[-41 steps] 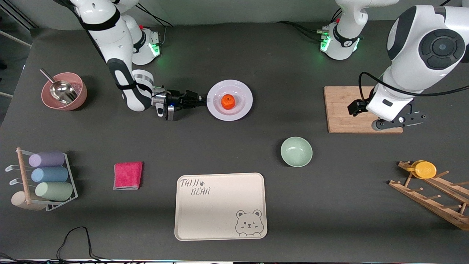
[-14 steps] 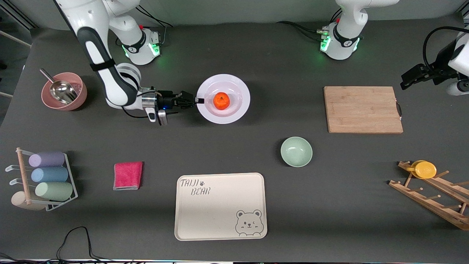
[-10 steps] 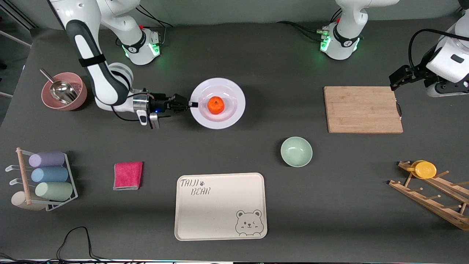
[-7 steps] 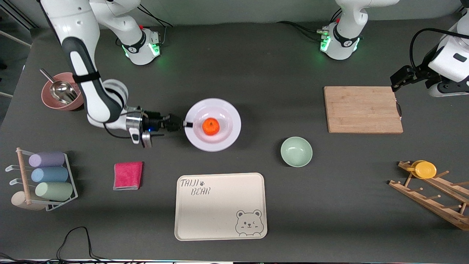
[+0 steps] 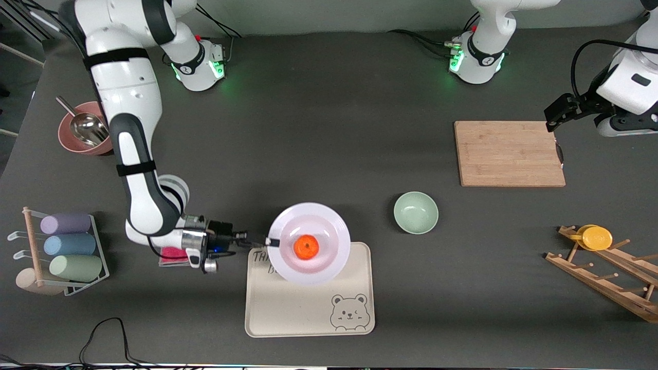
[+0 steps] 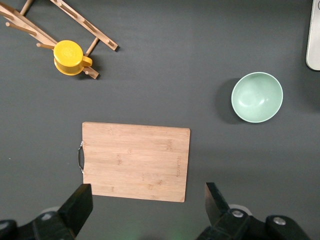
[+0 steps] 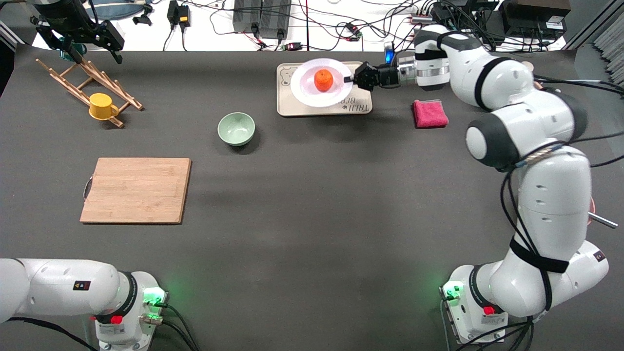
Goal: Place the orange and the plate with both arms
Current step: 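Slide the plate with the orange onto the bear tray with the right gripper, then open the right gripper and release the plate on the tray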
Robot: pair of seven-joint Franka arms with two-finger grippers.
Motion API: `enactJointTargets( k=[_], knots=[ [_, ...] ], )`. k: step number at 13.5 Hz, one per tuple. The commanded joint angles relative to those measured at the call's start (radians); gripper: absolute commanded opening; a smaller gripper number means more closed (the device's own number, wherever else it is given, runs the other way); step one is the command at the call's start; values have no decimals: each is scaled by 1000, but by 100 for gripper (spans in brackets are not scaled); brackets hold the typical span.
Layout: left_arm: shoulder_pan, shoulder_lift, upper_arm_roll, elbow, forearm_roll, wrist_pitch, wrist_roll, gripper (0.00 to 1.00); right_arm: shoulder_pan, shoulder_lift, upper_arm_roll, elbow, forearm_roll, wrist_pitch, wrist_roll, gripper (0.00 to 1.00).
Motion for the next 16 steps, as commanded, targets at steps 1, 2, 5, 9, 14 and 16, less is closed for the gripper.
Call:
enactJointTargets(
  k=[1,2,5,9,14,16],
  knots=[
    [-5,8,4,18,-7,-3,-4,100,-6,188,-46,280,71,-30,103,0],
    [-2,8,6,18,-19,-1,-4,100,-6,210,-51,314,77,-26,107,0],
    [1,8,8,16,-28,0,-4,100,-6,231,-49,312,77,-20,88,0],
    [3,9,11,15,-28,-1,-4,100,-6,279,-49,306,77,-20,44,0],
    [4,9,14,15,-54,-7,-4,100,-4,308,-49,305,74,-19,41,0],
    [4,9,14,15,-54,-7,-6,100,-4,314,-49,306,71,-19,41,0]
  ],
)
